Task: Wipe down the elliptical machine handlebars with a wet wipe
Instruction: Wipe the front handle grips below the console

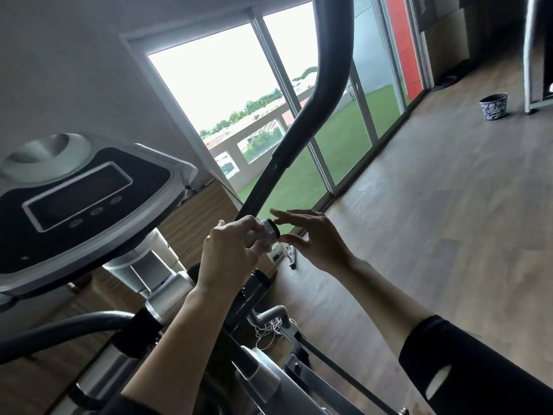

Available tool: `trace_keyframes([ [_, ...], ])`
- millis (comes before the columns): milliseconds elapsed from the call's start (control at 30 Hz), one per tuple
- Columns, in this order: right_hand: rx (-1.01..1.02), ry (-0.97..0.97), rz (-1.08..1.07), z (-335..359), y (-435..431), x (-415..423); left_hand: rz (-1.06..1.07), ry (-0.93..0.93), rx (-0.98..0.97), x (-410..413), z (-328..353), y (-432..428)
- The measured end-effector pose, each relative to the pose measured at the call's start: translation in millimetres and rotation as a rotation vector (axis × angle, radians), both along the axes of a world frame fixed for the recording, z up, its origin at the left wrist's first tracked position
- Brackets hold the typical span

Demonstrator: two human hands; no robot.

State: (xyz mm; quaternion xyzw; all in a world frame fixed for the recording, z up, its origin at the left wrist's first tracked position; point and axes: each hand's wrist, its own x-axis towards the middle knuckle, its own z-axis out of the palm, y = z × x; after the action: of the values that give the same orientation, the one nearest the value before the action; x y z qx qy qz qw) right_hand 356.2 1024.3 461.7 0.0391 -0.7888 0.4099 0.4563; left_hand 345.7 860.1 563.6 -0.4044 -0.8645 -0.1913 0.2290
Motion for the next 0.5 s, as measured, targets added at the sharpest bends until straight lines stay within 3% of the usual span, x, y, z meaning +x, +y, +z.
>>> trace_keyframes([
  [300, 0.062, 0.064, -0.022, 3.4, -5.3, 0.5, -0.013, -0.005, -0.019, -4.6, 3.4, 5.0],
  [500, 0.080, 0.079, -0.009, 5.9, -2.8, 1.5, -0.008, 0.165, -0.033, -11.9, -8.8, -10.8],
])
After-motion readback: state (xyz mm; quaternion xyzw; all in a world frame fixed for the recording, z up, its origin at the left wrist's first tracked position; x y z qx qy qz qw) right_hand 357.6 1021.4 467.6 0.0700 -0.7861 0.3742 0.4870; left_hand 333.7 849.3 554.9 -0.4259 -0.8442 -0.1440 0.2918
